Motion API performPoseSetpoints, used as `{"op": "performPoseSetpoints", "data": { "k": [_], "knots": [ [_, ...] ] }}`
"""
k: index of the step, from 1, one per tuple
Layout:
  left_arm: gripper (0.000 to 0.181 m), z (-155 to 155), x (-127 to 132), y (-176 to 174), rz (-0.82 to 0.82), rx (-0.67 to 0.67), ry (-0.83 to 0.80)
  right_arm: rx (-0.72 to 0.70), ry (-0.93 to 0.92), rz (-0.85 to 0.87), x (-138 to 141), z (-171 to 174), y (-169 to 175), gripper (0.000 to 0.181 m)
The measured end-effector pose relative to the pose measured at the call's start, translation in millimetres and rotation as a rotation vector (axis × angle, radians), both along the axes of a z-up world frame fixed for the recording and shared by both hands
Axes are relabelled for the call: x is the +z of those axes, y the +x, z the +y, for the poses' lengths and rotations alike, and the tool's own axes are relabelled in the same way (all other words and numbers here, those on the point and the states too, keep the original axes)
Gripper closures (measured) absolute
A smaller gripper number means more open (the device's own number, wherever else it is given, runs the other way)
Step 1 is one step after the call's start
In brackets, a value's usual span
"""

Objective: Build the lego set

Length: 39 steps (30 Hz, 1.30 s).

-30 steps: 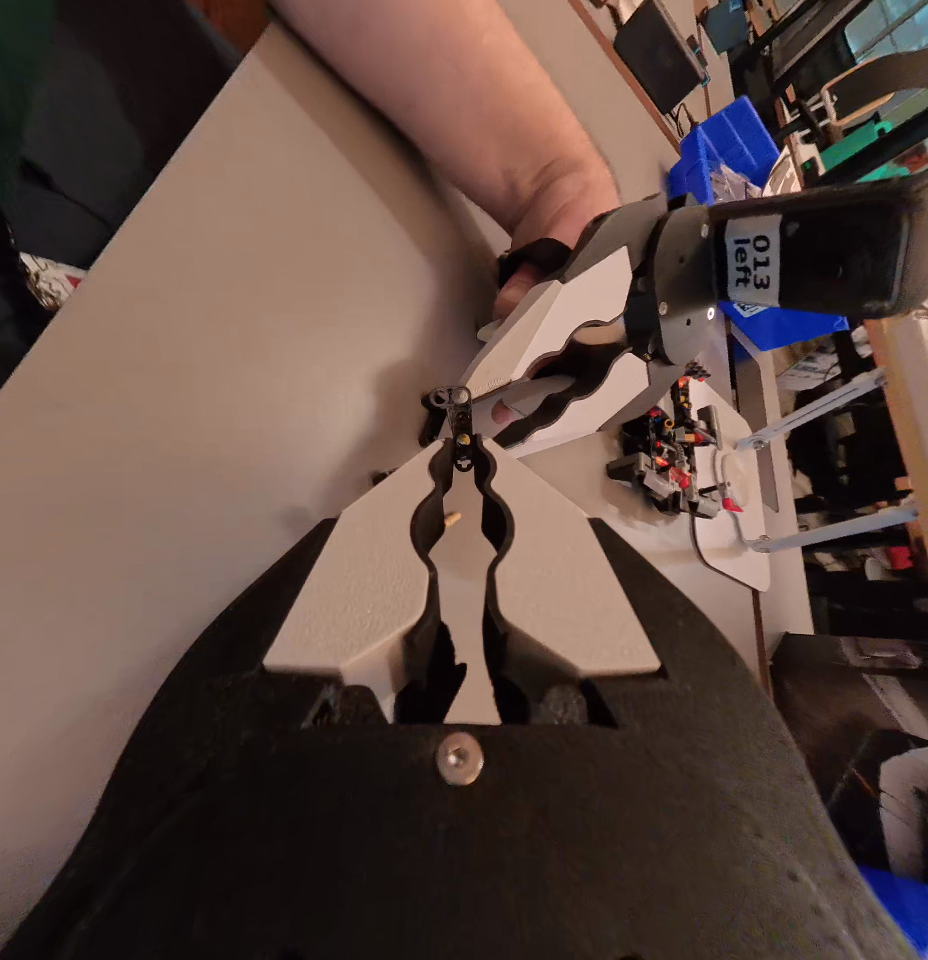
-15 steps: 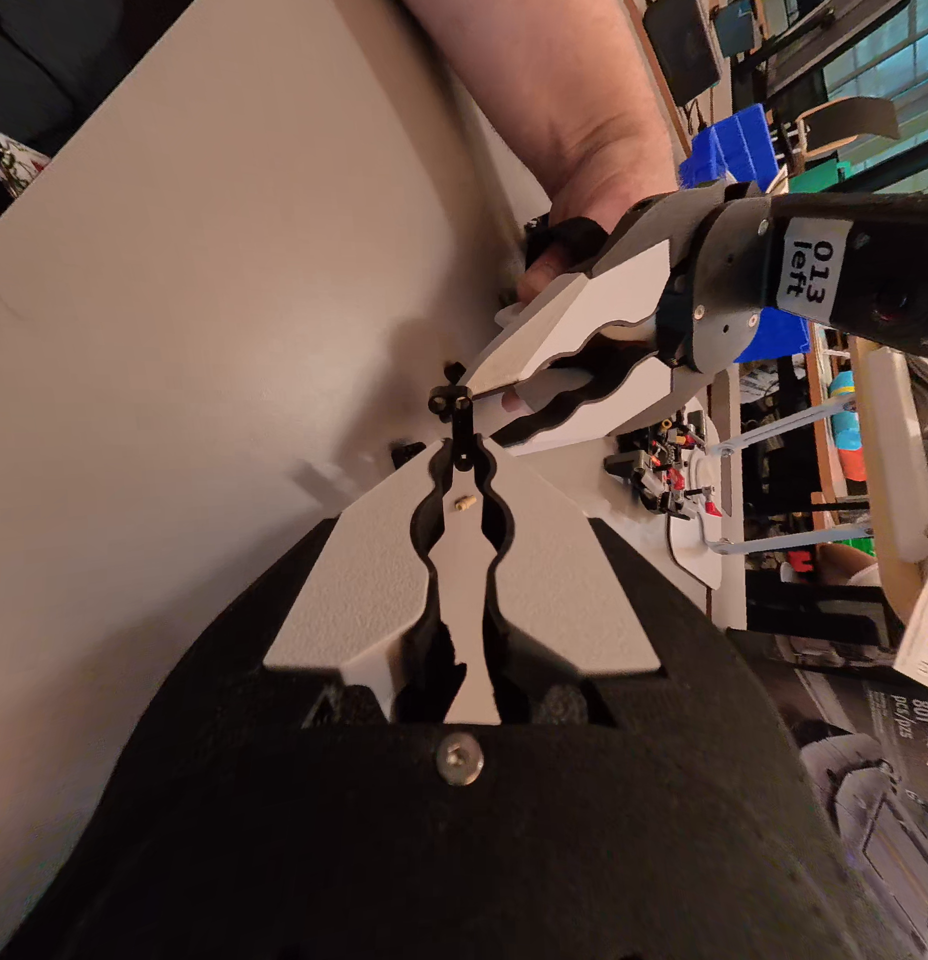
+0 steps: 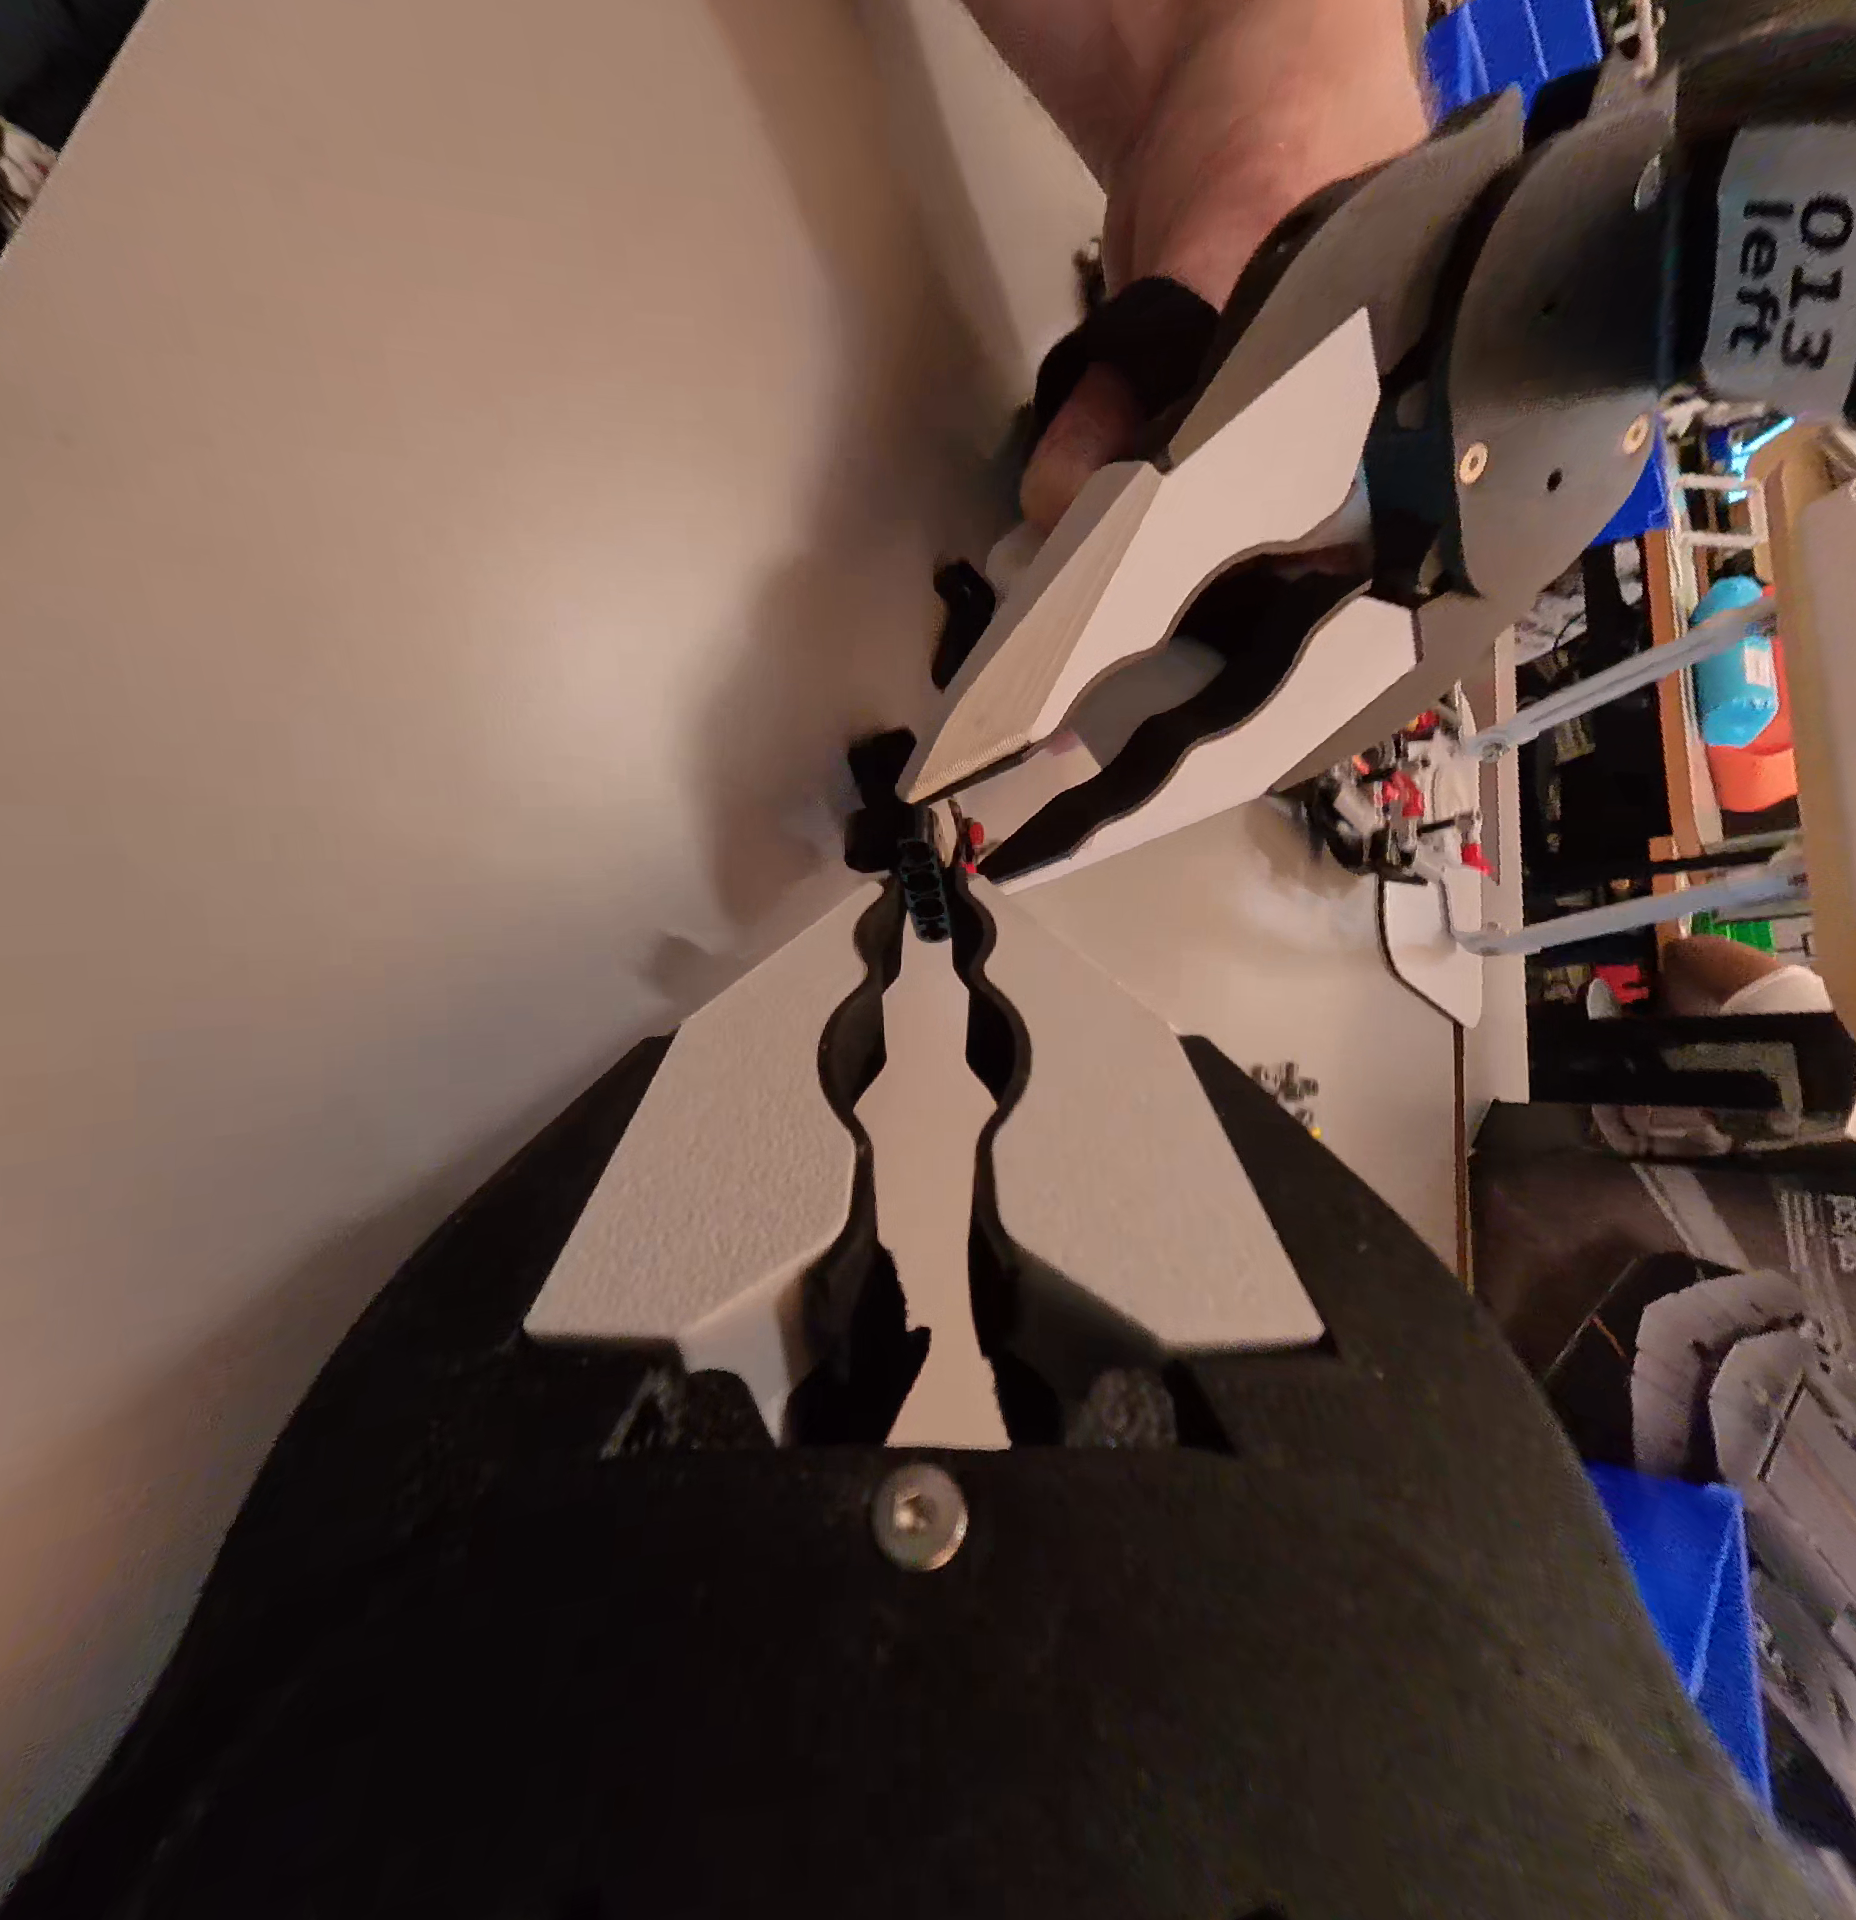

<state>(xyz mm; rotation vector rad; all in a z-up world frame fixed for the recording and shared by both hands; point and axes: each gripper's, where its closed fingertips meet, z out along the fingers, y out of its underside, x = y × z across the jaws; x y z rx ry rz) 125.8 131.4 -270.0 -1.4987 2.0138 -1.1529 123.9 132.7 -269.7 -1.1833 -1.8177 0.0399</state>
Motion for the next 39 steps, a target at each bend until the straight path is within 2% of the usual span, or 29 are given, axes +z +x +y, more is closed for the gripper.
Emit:
{"op": "performPoseSetpoints", "data": {
  "k": [8, 21, 24, 27, 29, 32, 35, 39],
  "knots": [
    [0.158, -1, -23, 17, 0.048, 0.026, 0.136, -0.036, -0.047, -0.033, -14, -4, 16, 0.173],
    [0.148, 8, -23, 6, 0.070, 0.019, 0.267, -0.100, -0.170, -0.012, -18, -8, 29, 0.168],
    [0.150, 8, -27, 6, 0.083, 0.010, 0.283, -0.165, -0.270, 0.033, -15, -9, 32, 0.159],
    [0.160, 5, -29, 8, 0.073, 0.000, 0.275, -0.242, -0.415, 0.103, -9, -14, 30, 0.162],
    [0.160, 6, -29, 8, 0.076, 0.008, 0.284, -0.322, -0.510, 0.145, -8, -14, 30, 0.168],
    [0.160, 7, -29, 10, 0.073, 0.024, 0.293, -0.466, -0.629, 0.204, -12, -13, 28, 0.166],
    [0.161, 7, -29, 12, 0.064, 0.043, 0.311, -0.570, -0.679, 0.224, -19, -16, 23, 0.159],
    [0.161, 7, -29, 13, 0.059, 0.048, 0.305, -0.696, -0.693, 0.278, -19, -11, 25, 0.160]
  ]
}}
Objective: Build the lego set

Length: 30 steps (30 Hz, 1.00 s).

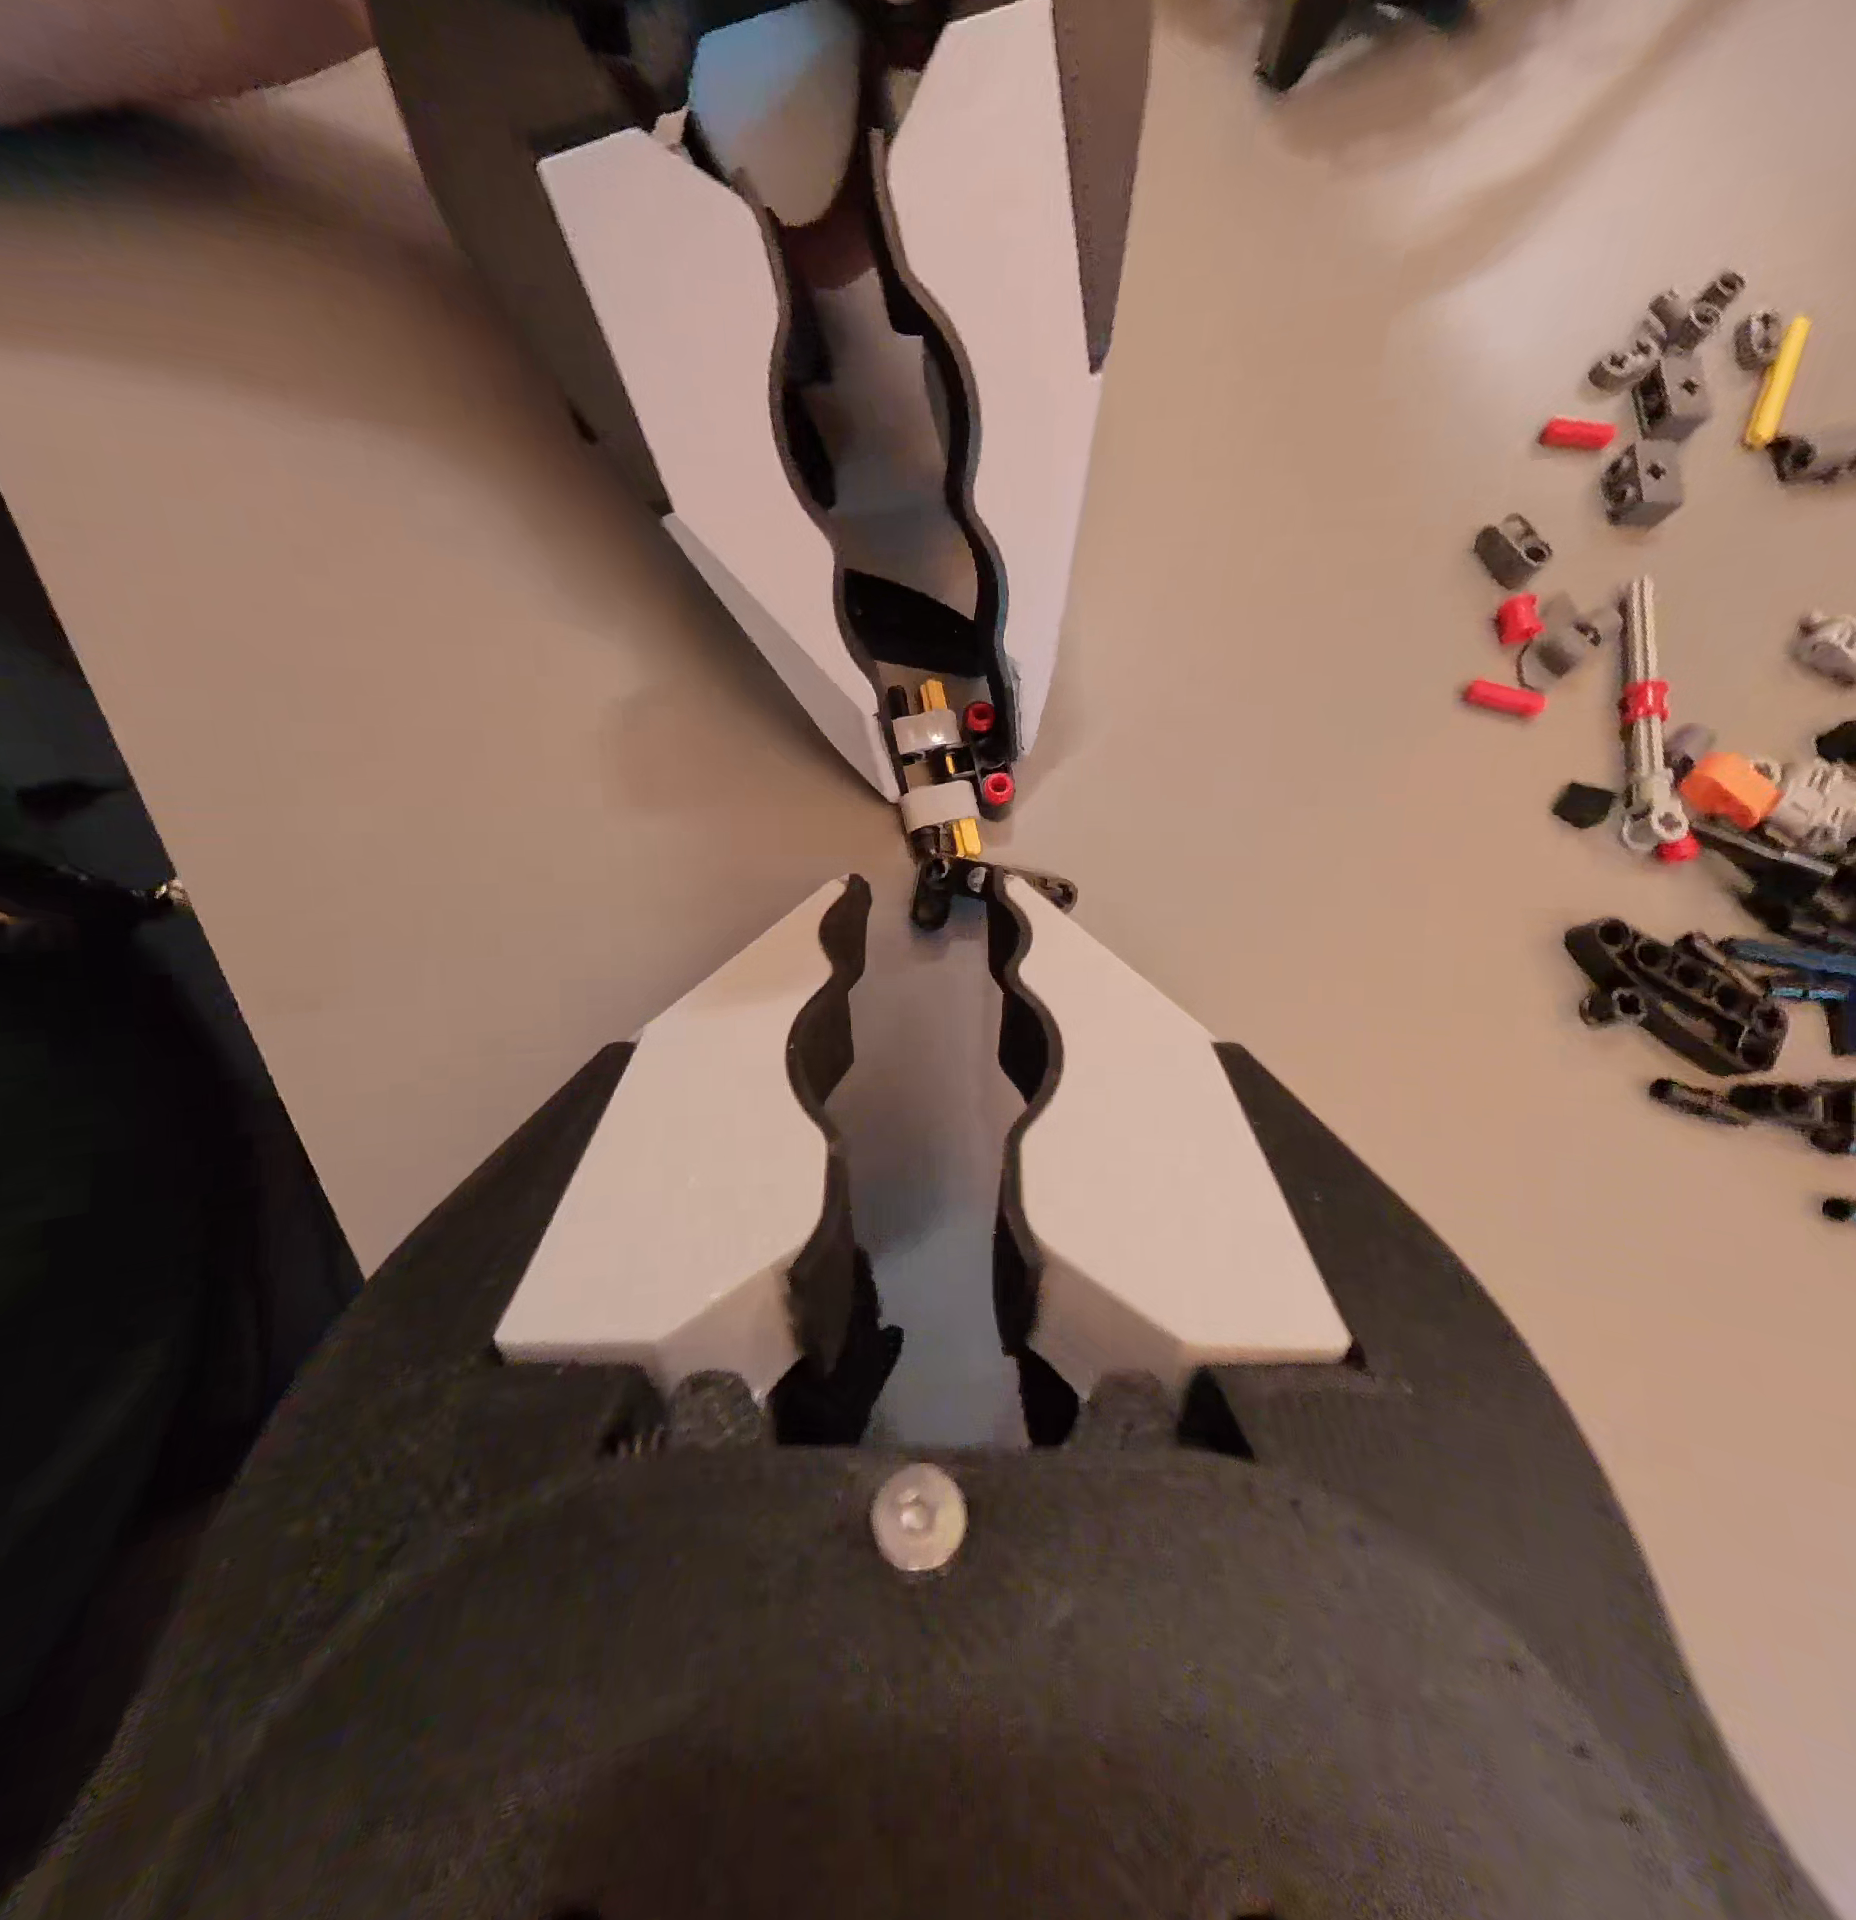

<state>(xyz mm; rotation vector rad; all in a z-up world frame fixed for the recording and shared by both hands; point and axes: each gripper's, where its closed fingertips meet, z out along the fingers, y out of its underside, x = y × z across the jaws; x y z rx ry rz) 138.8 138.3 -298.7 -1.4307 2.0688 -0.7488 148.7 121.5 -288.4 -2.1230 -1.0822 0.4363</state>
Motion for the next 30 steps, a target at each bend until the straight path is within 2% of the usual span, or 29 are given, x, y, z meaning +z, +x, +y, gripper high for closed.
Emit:
{"op": "performPoseSetpoints", "data": {
  "k": [4, 9, 17, 23, 26, 30],
  "knots": [
    [0.160, 0, 0, 3, -0.014, 0.013, -0.005, -0.055, 0.021, -0.036, -1, 4, 4, 0.169],
    [0.160, 0, 0, 4, -0.011, 0.020, 0.007, -0.100, 0.051, -0.080, 1, 6, 11, 0.164],
    [0.161, -2, 0, 6, -0.018, 0.014, 0.003, -0.114, 0.053, -0.066, 1, 6, 13, 0.169],
    [0.160, -2, 0, 7, -0.017, 0.010, 0.011, -0.016, 0.057, -0.123, 0, 8, 24, 0.158],
    [0.160, -2, 1, 8, -0.024, -0.001, 0.048, 0.034, 0.044, -0.123, -5, 8, 20, 0.161],
    [0.161, -3, 1, 9, -0.021, -0.008, 0.054, 0.053, 0.051, -0.106, -8, 10, 15, 0.173]
  ]
}}
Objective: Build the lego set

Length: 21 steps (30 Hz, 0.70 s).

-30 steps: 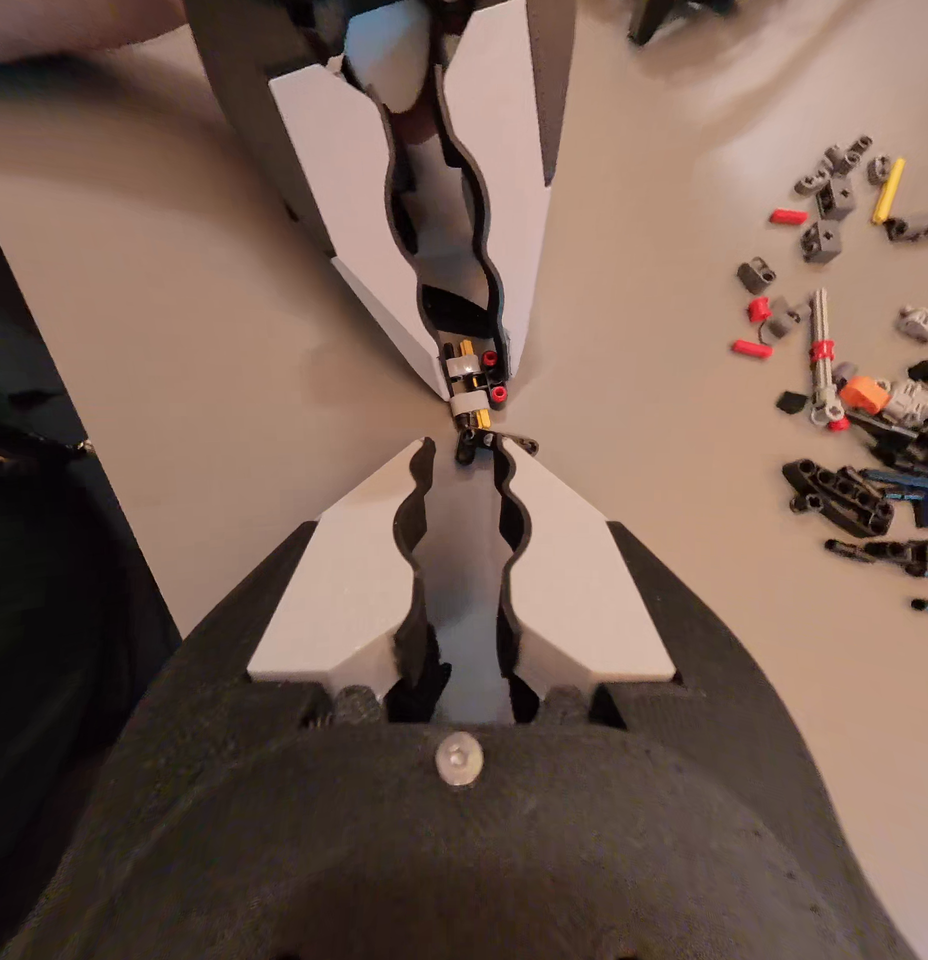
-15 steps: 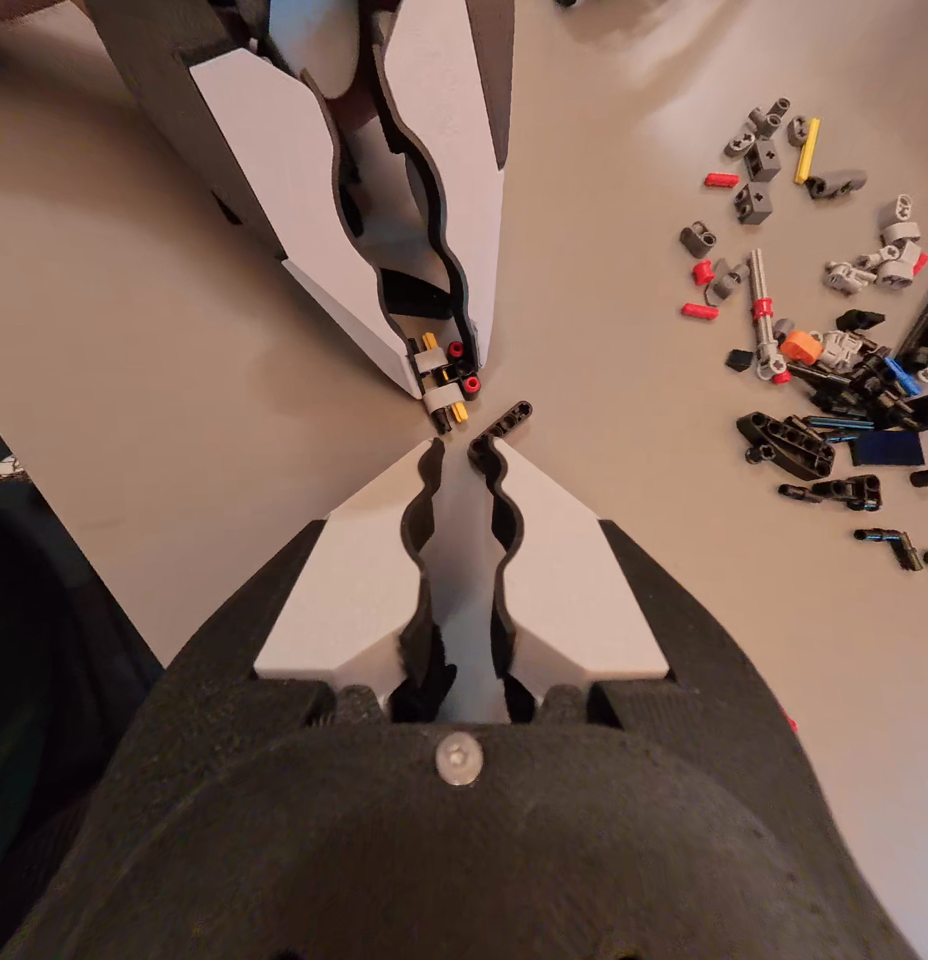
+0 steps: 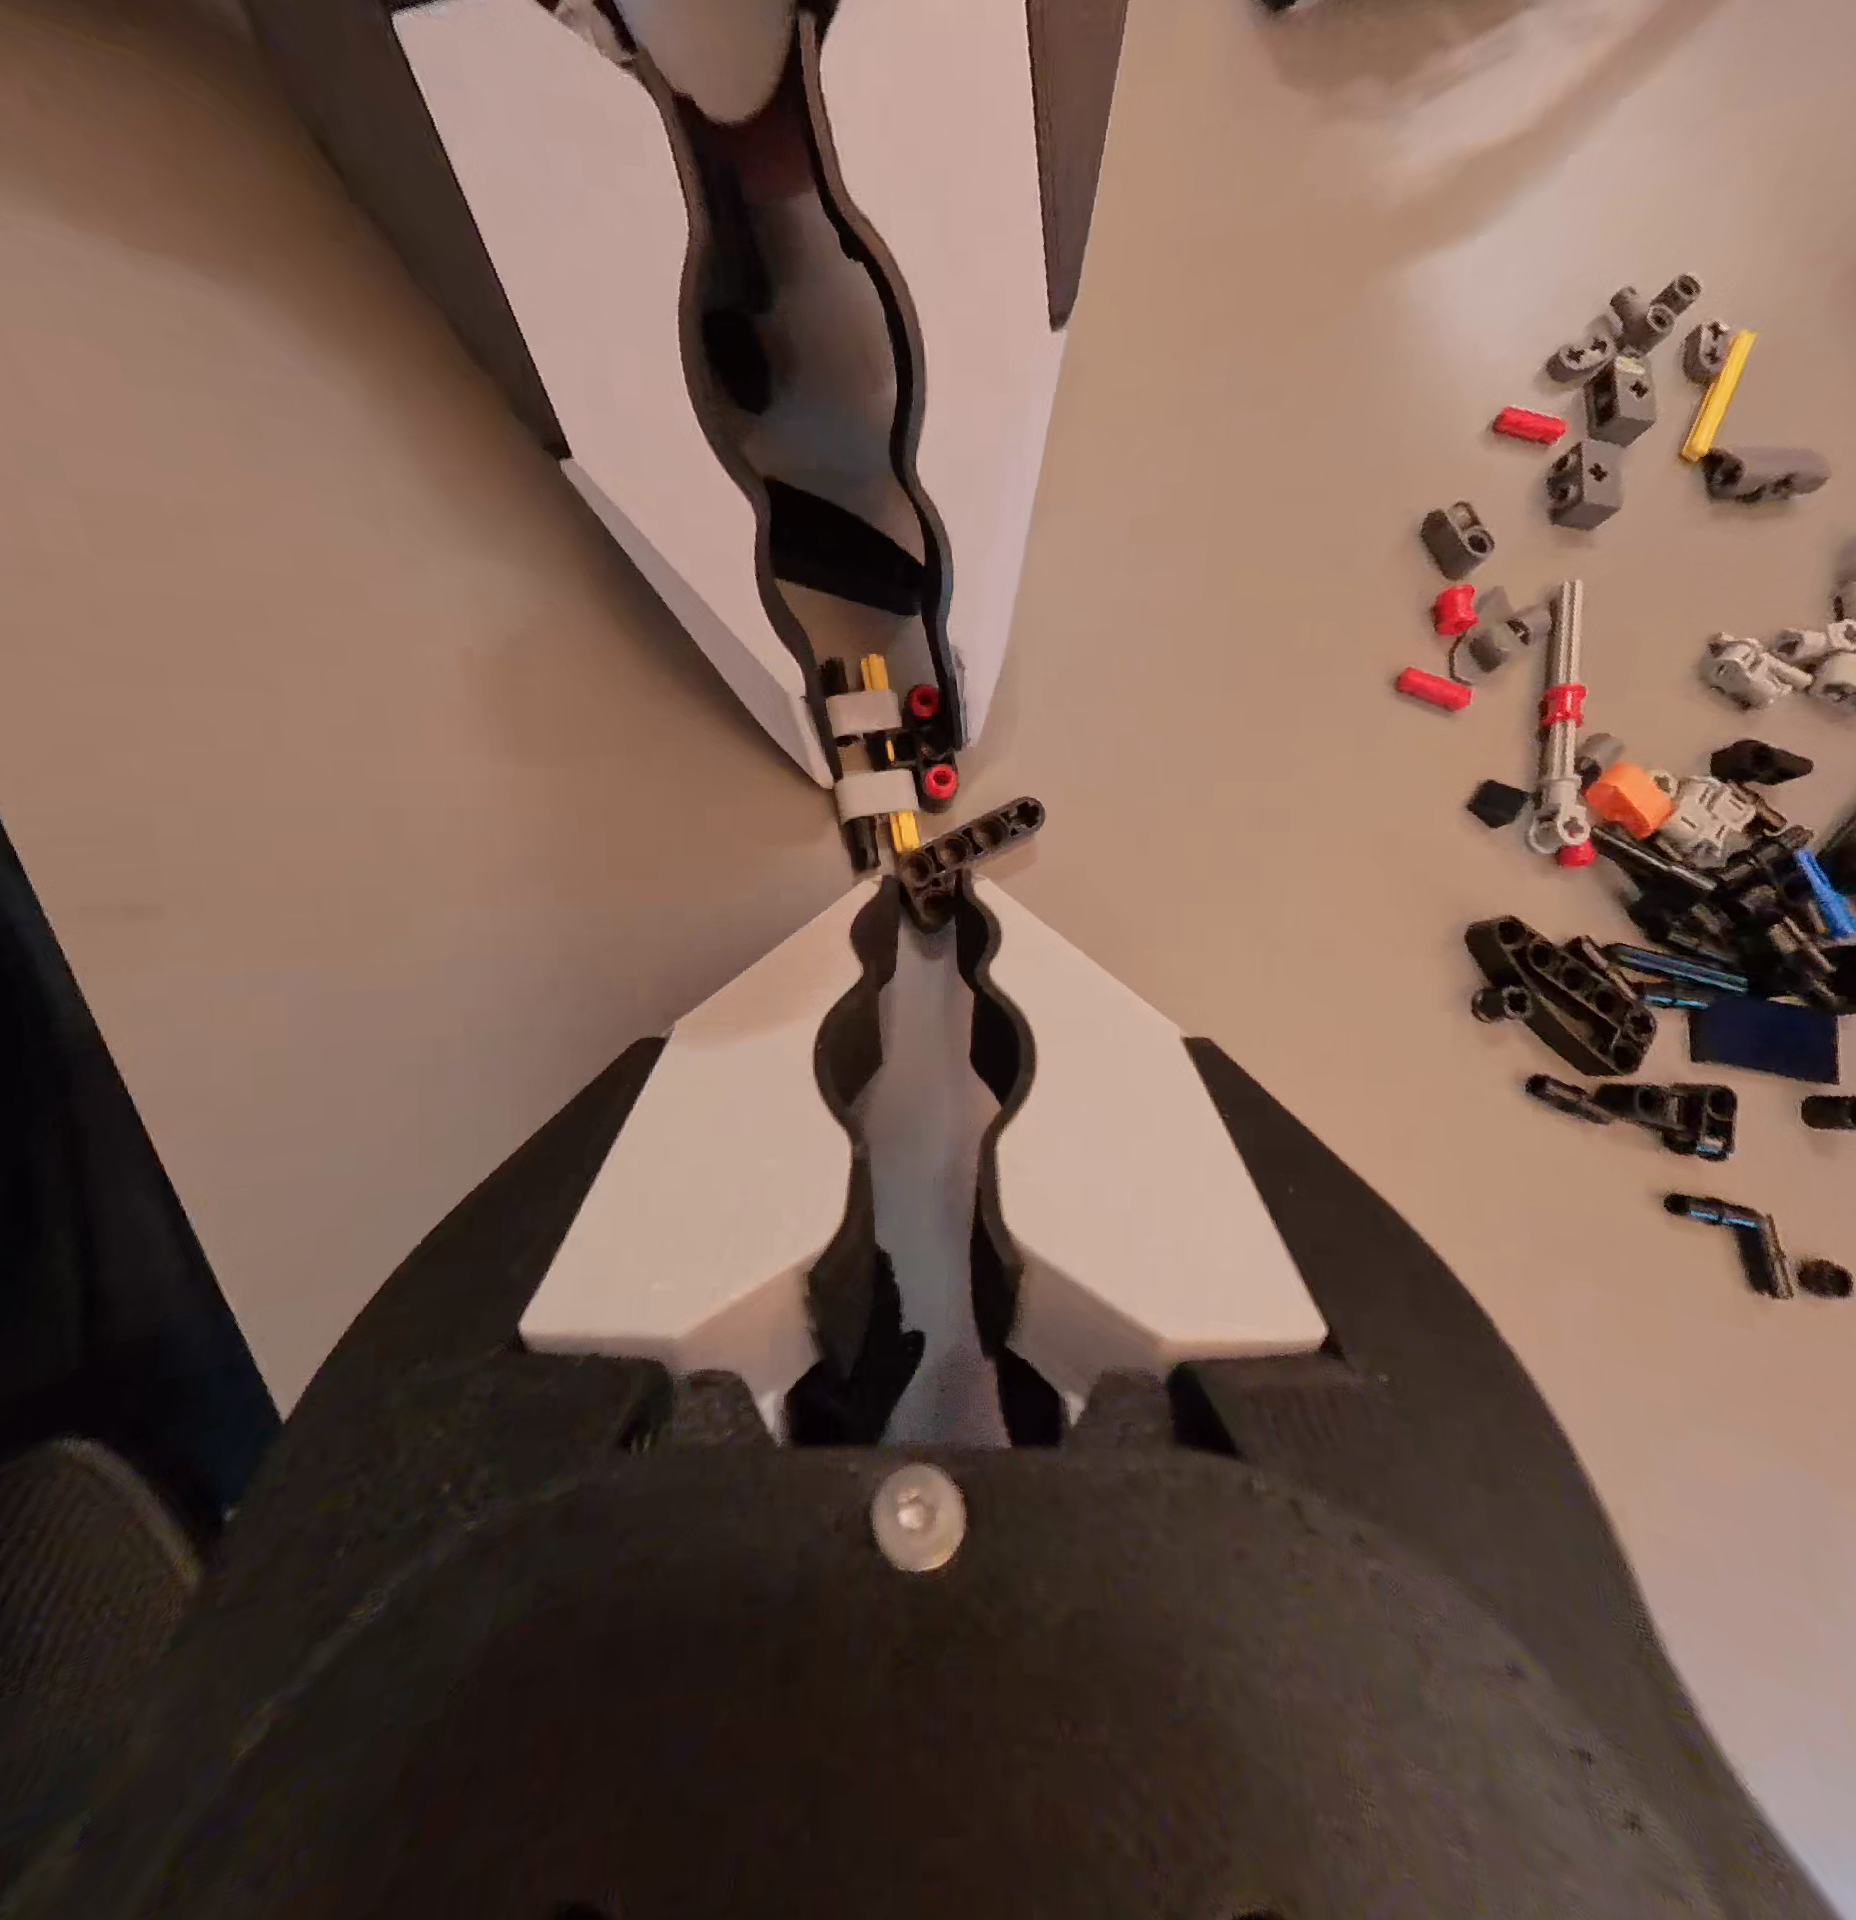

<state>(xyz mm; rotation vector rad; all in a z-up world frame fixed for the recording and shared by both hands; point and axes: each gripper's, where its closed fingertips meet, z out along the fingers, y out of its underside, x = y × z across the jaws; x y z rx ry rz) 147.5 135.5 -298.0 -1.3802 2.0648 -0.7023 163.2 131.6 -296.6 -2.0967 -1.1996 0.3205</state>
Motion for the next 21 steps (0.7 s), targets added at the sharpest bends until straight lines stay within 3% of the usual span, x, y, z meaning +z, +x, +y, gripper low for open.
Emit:
{"op": "performPoseSetpoints", "data": {
  "k": [4, 10, 15, 21],
  "knots": [
    [0.169, 3, 4, 1, -0.030, 0.019, -0.006, -0.014, 0.011, 0.043, 1, 3, 1, 0.174],
    [0.169, 4, 3, 1, -0.024, 0.024, -0.013, -0.036, -0.008, 0.202, 13, 5, 2, 0.174],
    [0.169, 7, 5, 2, -0.040, 0.037, 0.000, -0.044, -0.001, 0.235, 16, 4, 5, 0.174],
    [0.169, 16, 36, 4, -0.174, 0.100, -0.073, -0.055, 0.026, 0.423, 45, 5, 6, 0.174]
  ]
}}
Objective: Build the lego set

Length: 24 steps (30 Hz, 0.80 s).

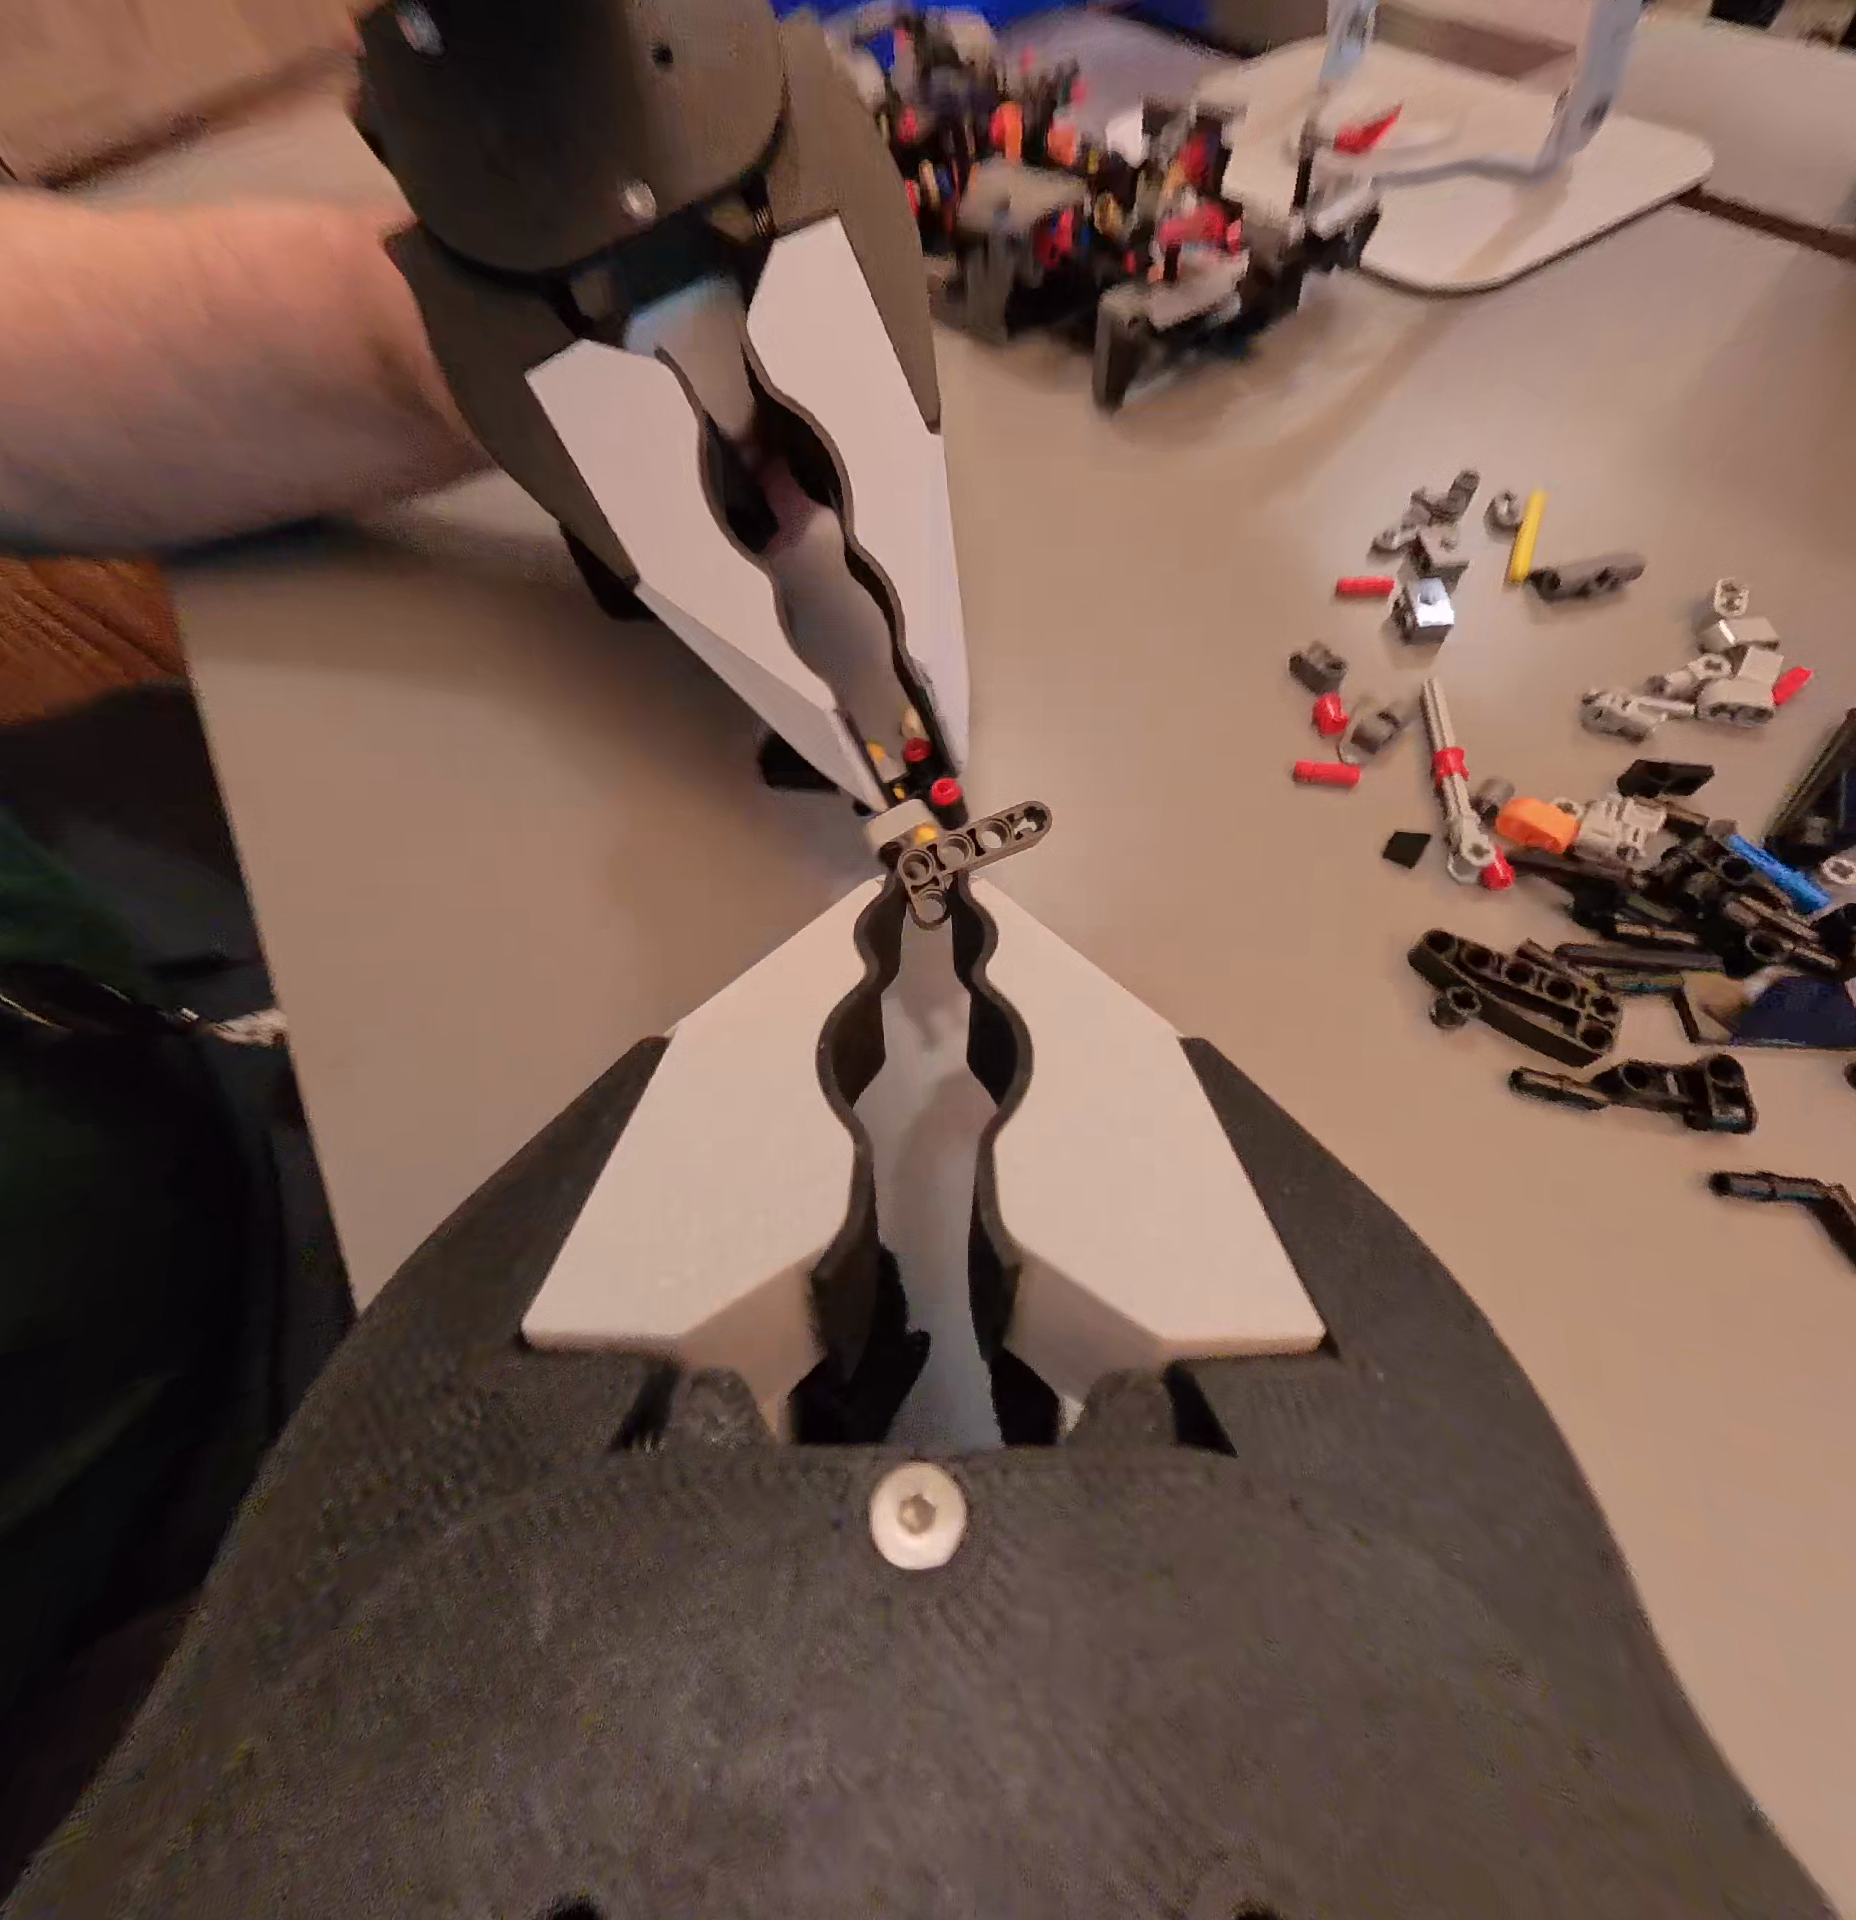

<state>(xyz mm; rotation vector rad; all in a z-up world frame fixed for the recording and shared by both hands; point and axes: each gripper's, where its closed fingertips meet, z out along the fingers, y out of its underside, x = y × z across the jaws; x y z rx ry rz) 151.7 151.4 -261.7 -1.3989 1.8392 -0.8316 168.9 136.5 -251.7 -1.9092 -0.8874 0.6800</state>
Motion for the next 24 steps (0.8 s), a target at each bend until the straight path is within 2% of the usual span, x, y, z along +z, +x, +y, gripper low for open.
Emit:
{"op": "performPoseSetpoints", "data": {
  "k": [5, 7, 14, 17, 24],
  "knots": [
    [0.169, 1, 47, -13, -0.195, 0.074, -0.156, 0.042, 0.012, 0.228, 36, -4, -10, 0.174],
    [0.169, -3, 57, -23, -0.263, 0.099, -0.166, 0.085, 0.002, 0.302, 45, -8, -21, 0.174],
    [0.169, -10, 71, -54, -0.465, 0.214, -0.269, 0.221, -0.019, 0.470, 64, -14, -54, 0.174],
    [0.169, -12, 72, -57, -0.502, 0.227, -0.300, 0.243, -0.034, 0.552, 71, -12, -61, 0.174],
    [0.169, -8, 75, -64, -0.542, 0.227, -0.299, 0.253, -0.014, 0.607, 77, -11, -69, 0.175]
  ]
}}
